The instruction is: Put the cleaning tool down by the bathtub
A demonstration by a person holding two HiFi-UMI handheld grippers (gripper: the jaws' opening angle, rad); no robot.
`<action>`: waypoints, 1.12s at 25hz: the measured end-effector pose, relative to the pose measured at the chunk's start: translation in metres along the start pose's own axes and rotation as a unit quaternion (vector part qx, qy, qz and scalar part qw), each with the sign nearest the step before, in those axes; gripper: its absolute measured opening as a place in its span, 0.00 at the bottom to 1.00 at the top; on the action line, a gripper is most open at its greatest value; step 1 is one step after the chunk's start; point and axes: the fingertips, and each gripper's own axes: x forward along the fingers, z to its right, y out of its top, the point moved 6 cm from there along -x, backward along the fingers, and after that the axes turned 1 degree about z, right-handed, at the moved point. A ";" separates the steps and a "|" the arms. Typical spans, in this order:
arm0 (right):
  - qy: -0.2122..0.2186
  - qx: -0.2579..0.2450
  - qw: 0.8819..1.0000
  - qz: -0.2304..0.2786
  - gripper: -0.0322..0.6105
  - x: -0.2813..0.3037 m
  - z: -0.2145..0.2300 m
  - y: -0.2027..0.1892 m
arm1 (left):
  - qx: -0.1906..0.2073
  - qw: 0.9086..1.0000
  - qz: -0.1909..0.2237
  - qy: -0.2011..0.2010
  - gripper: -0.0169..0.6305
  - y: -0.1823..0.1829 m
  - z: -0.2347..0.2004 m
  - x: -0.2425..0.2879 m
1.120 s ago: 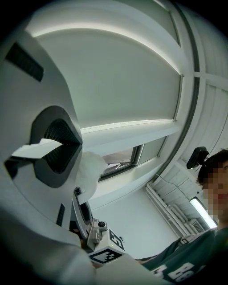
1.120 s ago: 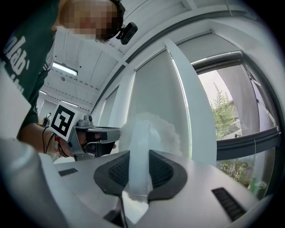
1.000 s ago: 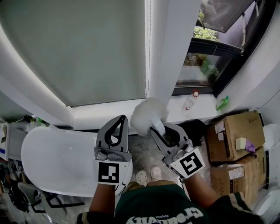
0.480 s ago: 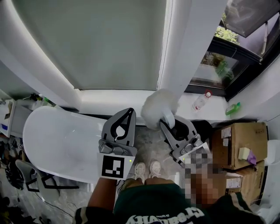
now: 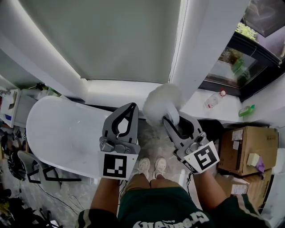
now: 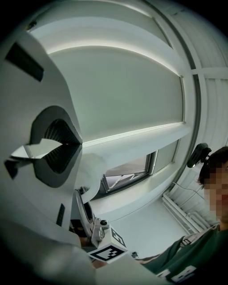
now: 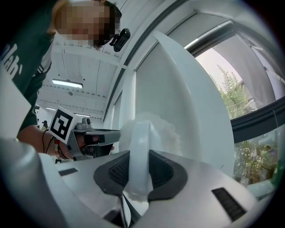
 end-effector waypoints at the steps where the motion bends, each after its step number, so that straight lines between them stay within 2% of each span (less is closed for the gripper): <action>1: 0.002 0.002 1.000 -0.001 0.20 0.002 0.002 -0.003 | 0.000 1.000 0.000 0.004 0.04 -0.003 -0.001 0.001; 7: 0.005 0.041 0.999 -0.007 0.20 0.019 0.005 -0.029 | -0.017 1.000 -0.009 0.012 0.04 -0.029 -0.015 0.006; 13: -0.001 0.040 0.999 -0.031 0.20 0.050 0.000 -0.055 | -0.047 0.999 -0.011 0.013 0.04 -0.066 -0.036 0.018; 17: -0.009 0.042 0.998 -0.047 0.20 0.067 0.002 -0.075 | -0.050 0.999 0.000 0.001 0.04 -0.088 -0.047 0.026; 24: -0.018 0.058 0.995 -0.073 0.20 0.104 0.009 -0.113 | -0.064 0.998 -0.017 0.011 0.04 -0.134 -0.067 0.041; 28: -0.021 0.047 0.994 -0.095 0.20 0.124 0.016 -0.132 | -0.071 0.997 -0.016 0.010 0.04 -0.155 -0.077 0.051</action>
